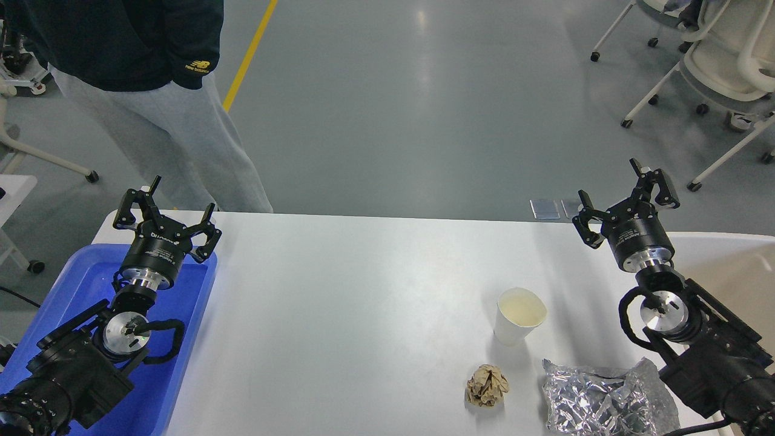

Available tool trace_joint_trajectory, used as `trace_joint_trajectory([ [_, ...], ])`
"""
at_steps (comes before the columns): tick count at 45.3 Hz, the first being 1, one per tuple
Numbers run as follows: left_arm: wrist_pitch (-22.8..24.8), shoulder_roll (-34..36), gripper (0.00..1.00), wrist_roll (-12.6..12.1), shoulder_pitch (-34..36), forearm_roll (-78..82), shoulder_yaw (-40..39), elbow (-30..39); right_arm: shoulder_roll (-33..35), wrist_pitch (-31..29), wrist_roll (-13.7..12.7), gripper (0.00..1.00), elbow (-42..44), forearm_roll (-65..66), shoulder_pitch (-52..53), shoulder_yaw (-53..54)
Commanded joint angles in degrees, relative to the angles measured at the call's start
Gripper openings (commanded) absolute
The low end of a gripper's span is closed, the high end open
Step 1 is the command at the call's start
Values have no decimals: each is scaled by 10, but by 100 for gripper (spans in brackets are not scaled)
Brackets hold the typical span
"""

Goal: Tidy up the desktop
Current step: 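Raise the right gripper and swing it sideways toward the white paper cup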

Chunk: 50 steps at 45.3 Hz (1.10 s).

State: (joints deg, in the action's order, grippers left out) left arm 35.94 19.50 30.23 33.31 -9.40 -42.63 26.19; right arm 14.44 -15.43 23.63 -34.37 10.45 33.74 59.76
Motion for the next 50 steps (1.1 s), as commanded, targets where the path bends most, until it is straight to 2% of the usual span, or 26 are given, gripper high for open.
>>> trace_joint_trajectory([
  [1, 0, 0, 100, 0, 0, 0, 0, 0, 17, -3, -1, 100, -8, -2, 4, 8],
  [9, 0, 0, 100, 0, 0, 0, 0, 0, 3, -3, 0, 100, -12, -3, 4, -8],
  [12, 0, 0, 100, 0, 0, 0, 0, 0, -16, -4, 0, 100, -12, -3, 6, -47],
  [20, 0, 0, 100, 0, 0, 0, 0, 0, 2, -1, 0, 100, -20, -5, 2, -140],
  [29, 0, 0, 100, 0, 0, 0, 0, 0, 23, -3, 0, 100, -19, -72, 11, -113],
  [34, 0, -1, 100, 0, 0, 0, 0, 0, 30, -8, -1, 100, -24, -72, 19, -112],
  [38, 0, 0, 100, 0, 0, 0, 0, 0, 48, -35, -7, 100, -25, -49, 21, -125],
  [40, 0, 0, 100, 0, 0, 0, 0, 0, 59, -40, -17, 100, -28, -31, 21, -129],
  [46, 0, 0, 100, 0, 1, 0, 0, 0, 100, -36, -99, 100, -78, 53, 22, -156],
  [50, 0, 0, 100, 0, 1, 0, 0, 0, 126, -36, -131, 100, -116, 93, 21, -158],
])
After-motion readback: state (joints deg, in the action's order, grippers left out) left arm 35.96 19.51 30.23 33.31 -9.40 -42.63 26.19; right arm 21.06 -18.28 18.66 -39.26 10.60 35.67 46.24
